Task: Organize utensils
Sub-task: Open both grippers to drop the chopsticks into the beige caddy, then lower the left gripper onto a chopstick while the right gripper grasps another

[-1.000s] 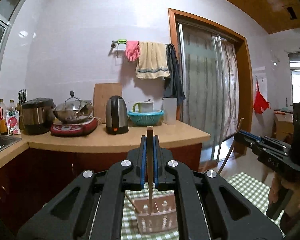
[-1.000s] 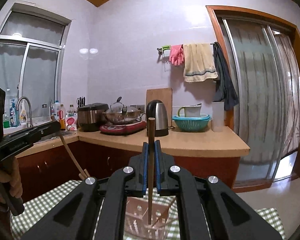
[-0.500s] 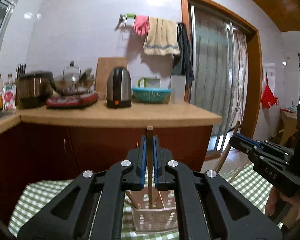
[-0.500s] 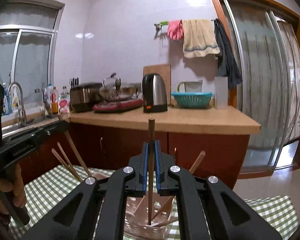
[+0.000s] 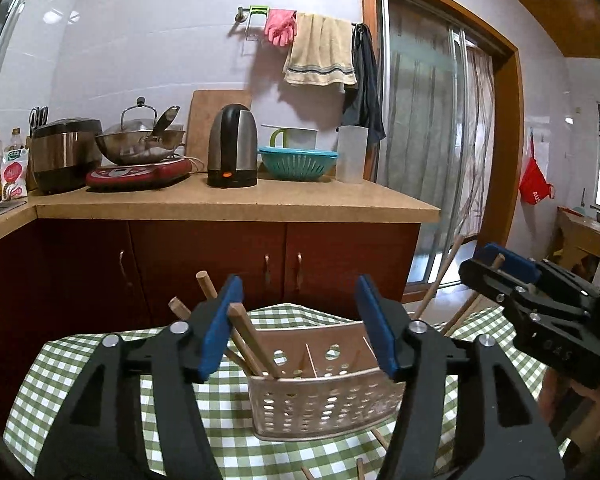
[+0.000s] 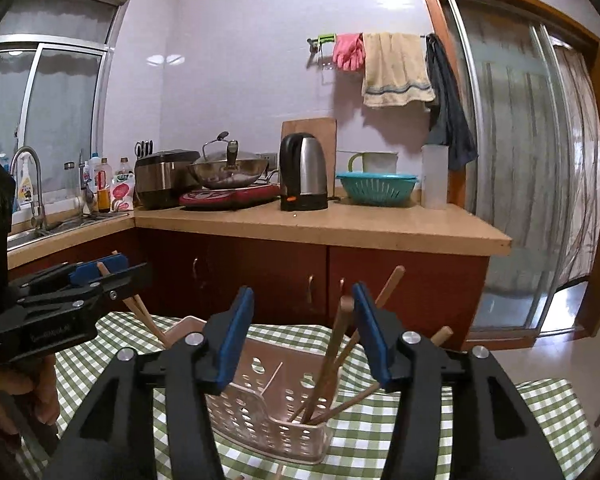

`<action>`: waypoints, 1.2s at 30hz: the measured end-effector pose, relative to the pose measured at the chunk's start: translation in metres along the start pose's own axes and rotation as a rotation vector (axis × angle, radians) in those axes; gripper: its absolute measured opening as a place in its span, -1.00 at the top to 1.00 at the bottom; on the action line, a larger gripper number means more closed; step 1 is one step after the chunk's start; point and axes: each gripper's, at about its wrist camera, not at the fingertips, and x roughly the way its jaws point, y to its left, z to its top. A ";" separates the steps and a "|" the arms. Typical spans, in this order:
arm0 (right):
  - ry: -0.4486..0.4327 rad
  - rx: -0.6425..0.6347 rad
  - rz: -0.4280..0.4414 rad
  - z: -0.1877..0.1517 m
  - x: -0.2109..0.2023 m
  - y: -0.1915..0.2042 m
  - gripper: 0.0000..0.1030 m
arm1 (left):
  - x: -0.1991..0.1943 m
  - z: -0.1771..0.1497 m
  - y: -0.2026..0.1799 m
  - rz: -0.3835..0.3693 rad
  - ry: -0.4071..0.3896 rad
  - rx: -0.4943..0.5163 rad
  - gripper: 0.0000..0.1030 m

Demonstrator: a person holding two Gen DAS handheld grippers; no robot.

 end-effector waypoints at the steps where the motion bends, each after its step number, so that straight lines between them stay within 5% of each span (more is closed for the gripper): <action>1: -0.004 0.004 -0.002 0.000 -0.005 0.000 -0.12 | -0.004 -0.001 -0.001 0.000 0.000 -0.001 -0.22; 10: 0.001 0.041 -0.015 -0.016 -0.057 -0.006 -0.16 | -0.042 -0.016 -0.009 -0.011 0.012 -0.018 -0.33; 19: 0.089 0.068 -0.050 -0.086 -0.095 0.001 -0.16 | -0.083 -0.066 -0.017 0.015 0.048 -0.029 -0.33; 36: 0.338 0.098 0.023 -0.198 -0.109 0.030 0.23 | -0.127 -0.172 -0.025 0.088 0.228 -0.070 -0.33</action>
